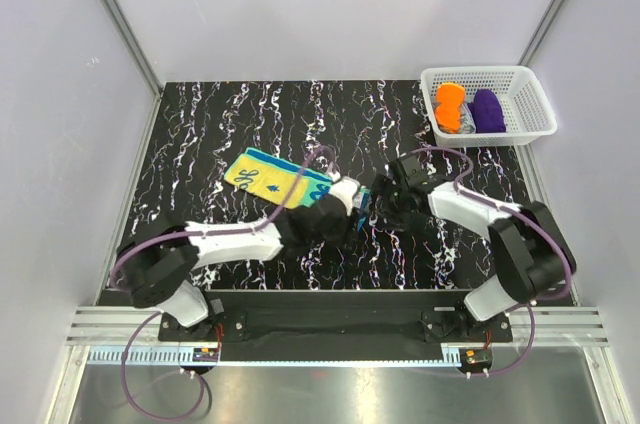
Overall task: Roll the towels
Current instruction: Roll the towel
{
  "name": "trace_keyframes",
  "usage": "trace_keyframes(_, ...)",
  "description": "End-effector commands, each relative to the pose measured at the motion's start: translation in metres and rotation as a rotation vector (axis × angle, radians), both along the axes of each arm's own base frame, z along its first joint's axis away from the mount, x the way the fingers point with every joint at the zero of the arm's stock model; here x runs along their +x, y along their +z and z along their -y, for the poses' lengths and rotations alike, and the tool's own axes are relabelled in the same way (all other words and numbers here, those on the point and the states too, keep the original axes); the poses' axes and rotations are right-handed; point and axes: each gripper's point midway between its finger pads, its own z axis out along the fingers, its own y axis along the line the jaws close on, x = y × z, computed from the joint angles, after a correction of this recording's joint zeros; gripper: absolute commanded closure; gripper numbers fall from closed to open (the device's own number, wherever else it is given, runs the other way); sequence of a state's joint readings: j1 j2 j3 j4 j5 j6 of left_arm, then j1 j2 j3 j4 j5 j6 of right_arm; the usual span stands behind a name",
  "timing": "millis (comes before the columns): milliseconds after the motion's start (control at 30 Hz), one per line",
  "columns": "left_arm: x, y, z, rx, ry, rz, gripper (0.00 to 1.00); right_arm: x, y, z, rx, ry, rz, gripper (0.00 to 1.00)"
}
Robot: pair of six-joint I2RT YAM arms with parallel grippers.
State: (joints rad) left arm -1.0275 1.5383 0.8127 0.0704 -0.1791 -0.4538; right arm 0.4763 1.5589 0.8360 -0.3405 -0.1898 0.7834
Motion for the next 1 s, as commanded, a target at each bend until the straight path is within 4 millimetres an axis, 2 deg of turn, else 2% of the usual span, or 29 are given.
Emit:
trace_keyframes(0,0.012,-0.01,-0.002,0.18,0.072,0.131,0.44,0.001,0.029,0.034,-0.134,-0.073,0.104,0.17)
trace_keyframes(33,0.009,-0.017,-0.005,0.231,0.077,0.125,0.43,0.001,0.035,0.04,-0.159,-0.086,0.121,0.16)
trace_keyframes(67,0.016,-0.011,-0.001,0.244,0.112,0.158,0.41,0.003,0.039,0.05,-0.202,-0.109,0.142,0.14)
trace_keyframes(100,0.014,-0.022,0.001,0.286,0.106,0.158,0.38,-0.001,0.044,0.058,-0.224,-0.117,0.147,0.13)
trace_keyframes(133,0.013,-0.025,-0.001,0.321,0.111,0.164,0.36,-0.001,0.048,0.061,-0.235,-0.12,0.156,0.12)
trace_keyframes(167,0.02,-0.019,0.001,0.333,0.141,0.194,0.35,-0.003,0.05,0.065,-0.25,-0.125,0.161,0.12)
trace_keyframes(200,0.018,-0.024,0.004,0.356,0.134,0.201,0.34,-0.004,0.054,0.068,-0.252,-0.126,0.171,0.12)
trace_keyframes(433,0.022,-0.019,0.007,0.476,0.144,0.309,0.32,-0.007,0.061,0.074,-0.248,-0.128,0.196,0.11)
trace_keyframes(600,0.025,-0.032,0.008,0.553,0.121,0.318,0.32,-0.003,0.065,0.081,-0.248,-0.151,0.212,0.11)
trace_keyframes(733,0.023,-0.039,0.018,0.539,0.082,0.295,0.32,0.001,0.073,0.093,-0.234,-0.183,0.23,0.11)
trace_keyframes(867,0.019,-0.061,0.024,0.568,0.042,0.262,0.33,0.002,0.079,0.1,-0.224,-0.191,0.235,0.11)
trace_keyframes(967,0.019,-0.06,0.026,0.565,0.047,0.253,0.34,0.001,0.084,0.102,-0.219,-0.192,0.246,0.11)
